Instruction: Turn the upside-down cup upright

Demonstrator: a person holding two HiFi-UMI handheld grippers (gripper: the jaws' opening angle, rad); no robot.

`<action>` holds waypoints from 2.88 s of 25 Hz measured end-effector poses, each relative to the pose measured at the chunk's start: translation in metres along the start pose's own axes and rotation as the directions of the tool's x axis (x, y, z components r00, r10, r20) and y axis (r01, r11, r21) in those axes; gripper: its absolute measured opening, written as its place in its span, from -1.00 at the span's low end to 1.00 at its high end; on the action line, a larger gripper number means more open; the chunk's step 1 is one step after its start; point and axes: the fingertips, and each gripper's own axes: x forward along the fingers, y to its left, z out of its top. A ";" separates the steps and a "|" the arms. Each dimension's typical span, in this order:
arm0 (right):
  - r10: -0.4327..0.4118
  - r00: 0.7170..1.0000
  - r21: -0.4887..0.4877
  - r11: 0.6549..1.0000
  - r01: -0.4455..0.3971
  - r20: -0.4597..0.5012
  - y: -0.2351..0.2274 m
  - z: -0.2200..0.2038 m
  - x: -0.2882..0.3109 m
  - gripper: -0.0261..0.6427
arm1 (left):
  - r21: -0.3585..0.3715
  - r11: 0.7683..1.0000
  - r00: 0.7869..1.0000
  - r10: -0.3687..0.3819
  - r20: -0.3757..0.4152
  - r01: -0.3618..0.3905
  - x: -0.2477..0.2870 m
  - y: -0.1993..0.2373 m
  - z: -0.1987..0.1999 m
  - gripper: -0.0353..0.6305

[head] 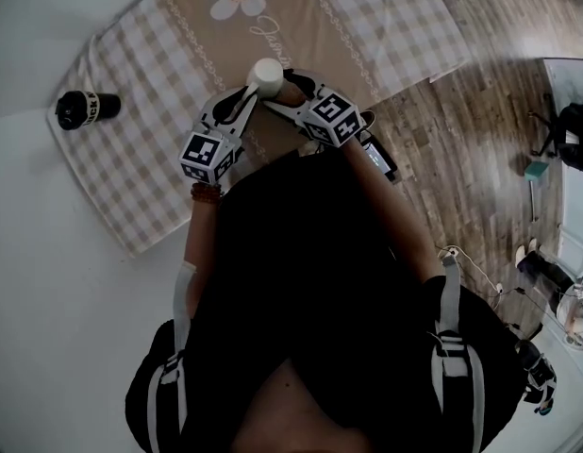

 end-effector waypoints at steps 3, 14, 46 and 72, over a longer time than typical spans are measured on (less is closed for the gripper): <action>0.018 0.999 -0.043 0.999 -0.020 -0.026 0.000 -0.004 0.014 0.12 | -0.004 1.000 1.000 0.000 0.000 0.000 -0.002 -0.001 -0.001 -0.66; 0.039 0.998 -0.112 0.993 -0.044 -0.053 0.009 0.001 0.027 0.16 | -0.030 0.999 1.000 0.011 0.005 -0.011 -0.013 0.000 -0.002 -0.66; -0.209 0.974 -0.559 0.819 0.125 -0.089 -0.004 -0.005 -0.002 0.12 | 0.095 0.995 0.993 -0.024 -0.116 0.035 0.003 -0.017 -0.025 -0.57; -0.226 0.971 -0.618 0.776 0.130 -0.079 -0.002 -0.003 -0.003 0.14 | 0.083 0.986 0.965 -0.125 -0.230 0.148 0.060 -0.024 0.000 0.19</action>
